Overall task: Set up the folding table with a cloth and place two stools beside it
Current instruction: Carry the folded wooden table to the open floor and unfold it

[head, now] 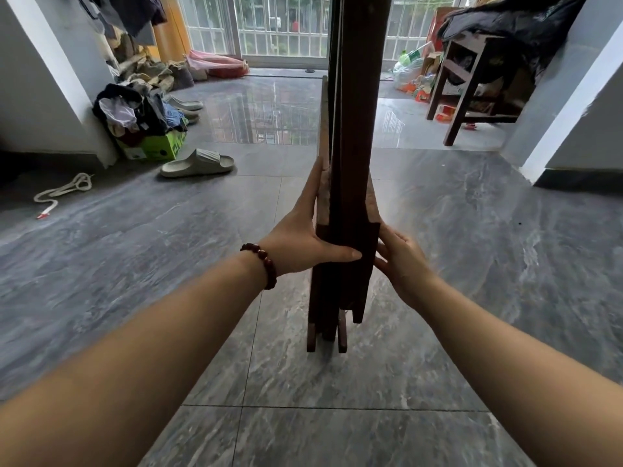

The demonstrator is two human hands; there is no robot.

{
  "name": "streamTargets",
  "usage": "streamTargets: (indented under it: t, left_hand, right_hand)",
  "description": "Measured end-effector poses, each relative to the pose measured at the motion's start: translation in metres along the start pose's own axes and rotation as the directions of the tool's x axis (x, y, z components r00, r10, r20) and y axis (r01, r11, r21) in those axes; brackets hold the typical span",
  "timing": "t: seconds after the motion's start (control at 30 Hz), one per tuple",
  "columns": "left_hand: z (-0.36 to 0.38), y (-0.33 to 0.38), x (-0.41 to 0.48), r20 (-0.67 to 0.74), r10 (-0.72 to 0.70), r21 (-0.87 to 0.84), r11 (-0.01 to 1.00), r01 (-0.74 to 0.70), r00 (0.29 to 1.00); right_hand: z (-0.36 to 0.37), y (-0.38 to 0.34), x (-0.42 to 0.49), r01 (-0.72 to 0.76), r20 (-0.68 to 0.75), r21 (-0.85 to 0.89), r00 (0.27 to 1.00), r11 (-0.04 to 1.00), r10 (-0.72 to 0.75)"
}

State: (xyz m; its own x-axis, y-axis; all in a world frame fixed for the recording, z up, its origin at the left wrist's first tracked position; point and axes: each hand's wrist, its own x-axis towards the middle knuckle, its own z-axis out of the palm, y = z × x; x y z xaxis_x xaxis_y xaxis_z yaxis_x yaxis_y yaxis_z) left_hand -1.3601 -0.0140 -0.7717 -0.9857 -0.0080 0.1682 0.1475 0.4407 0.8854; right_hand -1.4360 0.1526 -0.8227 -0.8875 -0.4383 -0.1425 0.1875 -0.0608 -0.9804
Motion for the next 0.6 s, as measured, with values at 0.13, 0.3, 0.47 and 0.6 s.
streamTargets:
  t: [0.13,0.3,0.47,0.6]
  left_hand:
    - [0.013,-0.028,-0.004,0.009,-0.065,0.064,0.996,0.065,0.998]
    - [0.029,-0.057,-0.014,-0.004,-0.173,0.119,0.978,0.172,0.985]
    - [0.041,-0.076,-0.025,-0.025,-0.213,0.128,0.968,0.214,0.977]
    - [0.054,-0.086,-0.032,-0.058,-0.285,0.178,0.940,0.291,0.957]
  right_hand:
    - [-0.002,0.016,0.002,-0.071,-0.008,-0.012,0.997,0.997,0.071]
    - [-0.002,0.033,0.008,-0.118,-0.033,-0.010,0.993,0.993,0.117]
    - [-0.001,0.055,0.009,-0.187,-0.071,-0.214,0.982,0.959,0.176]
    - [-0.005,0.074,0.003,-0.255,-0.082,-0.356,0.967,0.899,0.242]
